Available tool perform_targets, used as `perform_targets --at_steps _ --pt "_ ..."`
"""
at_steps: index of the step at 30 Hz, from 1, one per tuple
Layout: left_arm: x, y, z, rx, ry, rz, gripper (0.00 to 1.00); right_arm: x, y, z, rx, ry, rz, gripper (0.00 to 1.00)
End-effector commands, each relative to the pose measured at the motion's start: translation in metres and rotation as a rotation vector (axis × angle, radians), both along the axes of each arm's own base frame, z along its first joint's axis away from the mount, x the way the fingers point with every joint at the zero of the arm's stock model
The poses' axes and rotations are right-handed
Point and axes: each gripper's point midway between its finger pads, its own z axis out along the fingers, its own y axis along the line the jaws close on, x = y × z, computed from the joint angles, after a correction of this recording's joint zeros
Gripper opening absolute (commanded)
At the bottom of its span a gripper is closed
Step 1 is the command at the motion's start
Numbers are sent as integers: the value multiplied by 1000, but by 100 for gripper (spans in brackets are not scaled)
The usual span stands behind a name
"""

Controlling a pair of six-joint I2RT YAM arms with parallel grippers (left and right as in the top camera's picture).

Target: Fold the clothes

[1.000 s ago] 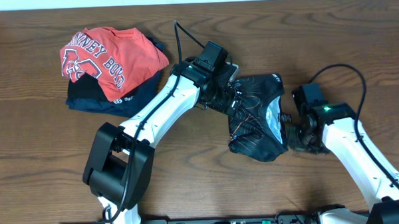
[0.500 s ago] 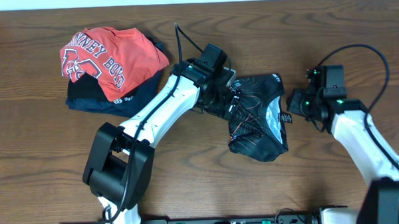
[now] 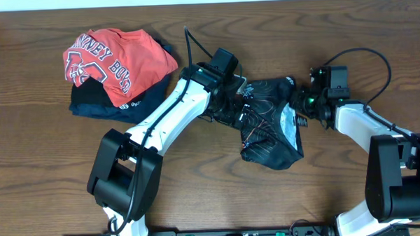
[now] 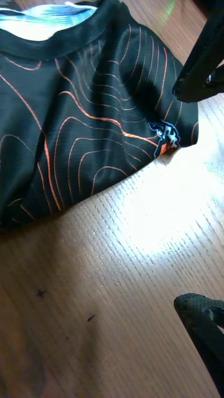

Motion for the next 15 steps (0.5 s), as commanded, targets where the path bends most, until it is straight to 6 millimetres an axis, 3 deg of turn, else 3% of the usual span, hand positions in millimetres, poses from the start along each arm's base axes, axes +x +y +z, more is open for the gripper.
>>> perform_targets --at_steps 1,10,15 --pt "-1 4 -9 22 13 -9 100 13 -3 9 14 -51 -15 1" --pt "-1 4 -9 22 13 -9 100 31 -6 47 58 -207 33 1" --pt "-1 4 -9 22 12 -9 100 36 -23 47 -11 -229 -2 1"
